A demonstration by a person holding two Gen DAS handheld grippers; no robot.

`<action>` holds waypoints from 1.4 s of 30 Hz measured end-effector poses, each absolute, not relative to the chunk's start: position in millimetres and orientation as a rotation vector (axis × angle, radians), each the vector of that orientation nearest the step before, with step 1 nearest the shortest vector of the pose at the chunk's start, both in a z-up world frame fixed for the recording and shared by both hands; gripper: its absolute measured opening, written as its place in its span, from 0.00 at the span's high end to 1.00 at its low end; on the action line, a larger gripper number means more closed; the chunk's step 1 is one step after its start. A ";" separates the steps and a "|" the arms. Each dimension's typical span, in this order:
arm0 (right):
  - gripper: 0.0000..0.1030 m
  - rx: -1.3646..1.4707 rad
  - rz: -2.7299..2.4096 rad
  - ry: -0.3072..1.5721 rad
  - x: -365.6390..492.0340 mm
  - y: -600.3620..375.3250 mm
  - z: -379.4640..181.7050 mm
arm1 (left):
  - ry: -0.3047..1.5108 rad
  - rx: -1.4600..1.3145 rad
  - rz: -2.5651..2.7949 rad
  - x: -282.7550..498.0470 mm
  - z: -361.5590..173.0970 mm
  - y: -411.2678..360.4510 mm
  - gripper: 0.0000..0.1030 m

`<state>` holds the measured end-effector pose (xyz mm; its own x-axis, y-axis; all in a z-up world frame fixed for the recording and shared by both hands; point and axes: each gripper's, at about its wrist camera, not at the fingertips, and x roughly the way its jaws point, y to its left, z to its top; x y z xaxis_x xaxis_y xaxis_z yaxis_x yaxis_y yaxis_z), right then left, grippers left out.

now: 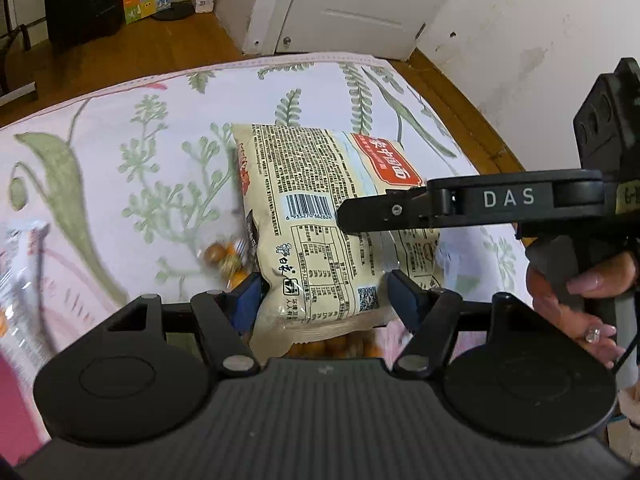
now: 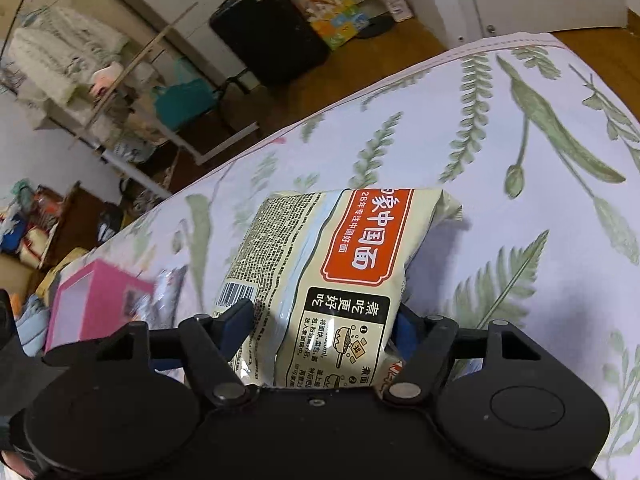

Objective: Organize snacks
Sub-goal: 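Grasp the beige noodle bag with orange label using both tools, then carry the noodle bag over the pink box with both tools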

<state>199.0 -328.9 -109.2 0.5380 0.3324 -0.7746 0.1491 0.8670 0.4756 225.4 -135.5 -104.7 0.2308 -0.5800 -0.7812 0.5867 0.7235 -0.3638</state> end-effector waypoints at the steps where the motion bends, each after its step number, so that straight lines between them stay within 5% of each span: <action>1: 0.26 0.527 0.127 1.012 195.0 -324.7 -107.0 | 1.081 0.011 -0.801 221.8 -101.6 -131.3 0.35; 17: 0.25 0.427 0.395 1.135 141.6 -237.4 -78.5 | 1.090 0.154 -0.683 132.3 -62.9 -48.7 0.36; 42: 0.28 0.284 0.750 1.032 151.2 -89.5 -21.8 | 1.011 0.011 -0.522 85.9 -23.9 123.0 0.36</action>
<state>151.2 -89.5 -21.8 0.2959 0.6810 -0.6699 -0.4274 0.7215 0.5447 85.9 123.0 -23.9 0.4197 -0.4119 -0.8088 0.4216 0.8776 -0.2282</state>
